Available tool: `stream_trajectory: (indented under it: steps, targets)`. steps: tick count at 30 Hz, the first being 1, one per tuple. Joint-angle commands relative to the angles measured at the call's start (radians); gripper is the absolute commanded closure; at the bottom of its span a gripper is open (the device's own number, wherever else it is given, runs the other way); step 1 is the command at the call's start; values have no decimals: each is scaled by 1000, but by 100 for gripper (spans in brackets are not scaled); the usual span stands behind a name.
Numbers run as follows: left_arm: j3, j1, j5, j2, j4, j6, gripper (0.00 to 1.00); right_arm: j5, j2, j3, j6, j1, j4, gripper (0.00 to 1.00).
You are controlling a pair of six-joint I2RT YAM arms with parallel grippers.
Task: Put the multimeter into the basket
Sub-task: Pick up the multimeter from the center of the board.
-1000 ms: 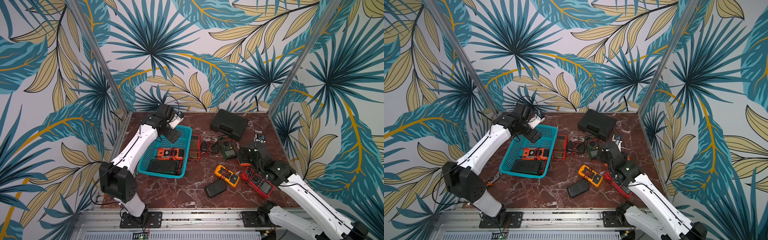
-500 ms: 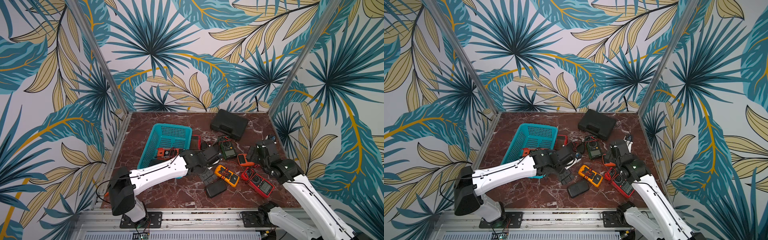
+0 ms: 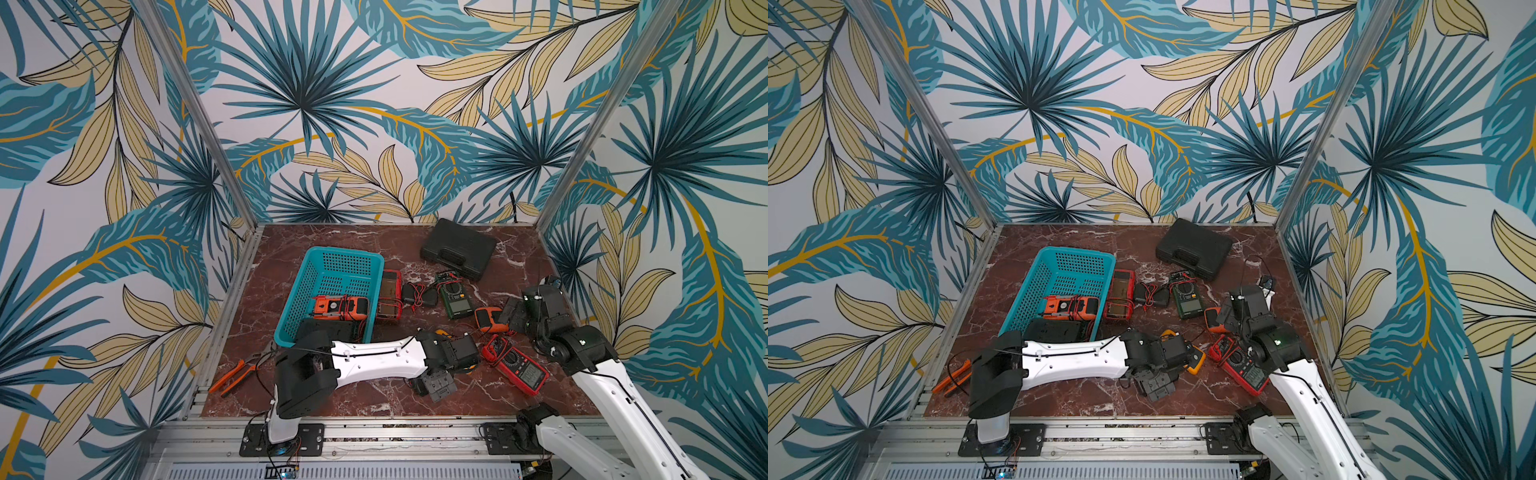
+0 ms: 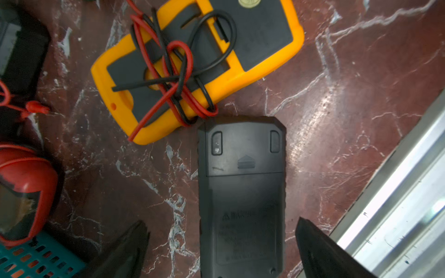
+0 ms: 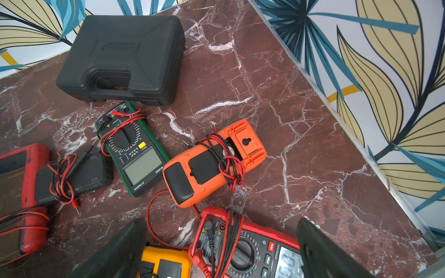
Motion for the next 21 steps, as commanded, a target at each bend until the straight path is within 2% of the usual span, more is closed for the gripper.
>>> stream_trajectory:
  steps: [1, 6, 11, 19, 21]
  targets:
    - [42, 1, 20, 22, 10, -9, 0, -7, -6, -15, 5, -4, -19, 1]
    - [15, 2, 100, 36, 48, -20, 0, -11, 9, -13, 4, -4, -15, 0]
    - [-19, 1, 124, 39, 66, -25, 0, -28, 15, -21, 6, -4, 6, 0]
    - [-77, 2, -16, 50, 84, 0, 0, -69, 20, -39, 10, -4, 35, 1]
    - [-88, 1, -35, 49, 91, 14, 4, -75, 18, -41, 10, -4, 36, 1]
